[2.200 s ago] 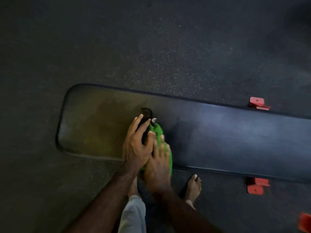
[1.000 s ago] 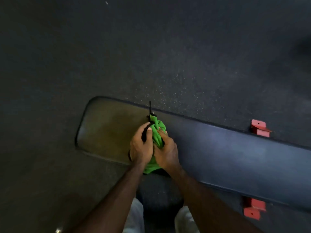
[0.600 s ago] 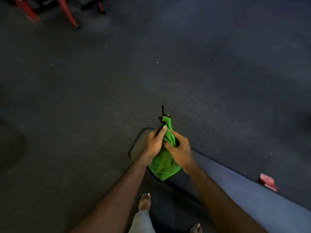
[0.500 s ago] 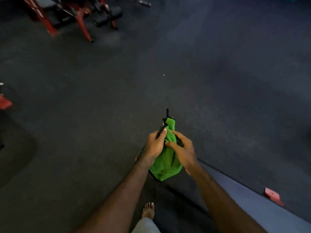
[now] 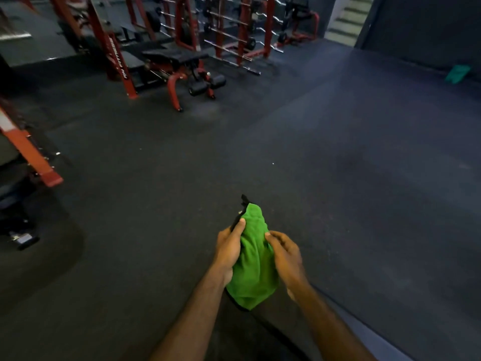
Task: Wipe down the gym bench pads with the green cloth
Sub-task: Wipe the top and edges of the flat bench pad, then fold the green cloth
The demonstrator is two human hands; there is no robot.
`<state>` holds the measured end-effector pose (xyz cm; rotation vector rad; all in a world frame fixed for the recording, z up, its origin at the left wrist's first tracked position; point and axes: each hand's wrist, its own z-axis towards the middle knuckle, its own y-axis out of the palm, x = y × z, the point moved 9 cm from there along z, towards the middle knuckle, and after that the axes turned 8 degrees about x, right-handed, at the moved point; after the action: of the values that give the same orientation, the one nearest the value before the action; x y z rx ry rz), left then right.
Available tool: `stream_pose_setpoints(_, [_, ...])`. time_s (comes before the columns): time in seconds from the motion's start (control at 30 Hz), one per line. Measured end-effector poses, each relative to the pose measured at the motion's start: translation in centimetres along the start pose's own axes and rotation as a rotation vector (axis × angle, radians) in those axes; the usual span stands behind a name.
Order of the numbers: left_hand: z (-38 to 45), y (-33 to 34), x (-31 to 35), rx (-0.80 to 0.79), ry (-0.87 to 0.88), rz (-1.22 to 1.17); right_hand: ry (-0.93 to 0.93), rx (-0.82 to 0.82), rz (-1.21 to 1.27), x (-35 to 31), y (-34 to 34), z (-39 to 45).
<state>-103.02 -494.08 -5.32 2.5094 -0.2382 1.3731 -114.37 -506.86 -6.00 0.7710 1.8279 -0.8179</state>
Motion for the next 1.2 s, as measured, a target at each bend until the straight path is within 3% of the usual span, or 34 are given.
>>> stream_pose_setpoints(0.3, [1.1,-2.6,8.2,0.068,0.057,-0.17,-0.077,-0.235,0.047,-5.9,7.3,2.5])
stream_pose_setpoints(0.7, [3.7,-13.5,17.7,0.37,0.194,-0.283,-0.276,-0.531,-0.046,-16.1,23.4,4.0])
stream_pose_setpoints(0.97, [4.6,-26.8,25.7,0.639,0.425,-0.241,-0.515,-0.597,-0.082,-24.3,38.6,0.9])
stream_pose_setpoints(1.13, [5.6,-39.3,32.9,0.905,0.609,0.079,-0.609,-0.665,-0.044,-29.2,49.7,-1.7])
stream_pose_setpoints(1.2, [5.9,-44.1,35.2,0.955,0.632,0.069,-0.608,-0.696,-0.019,-30.6,54.1,-2.2])
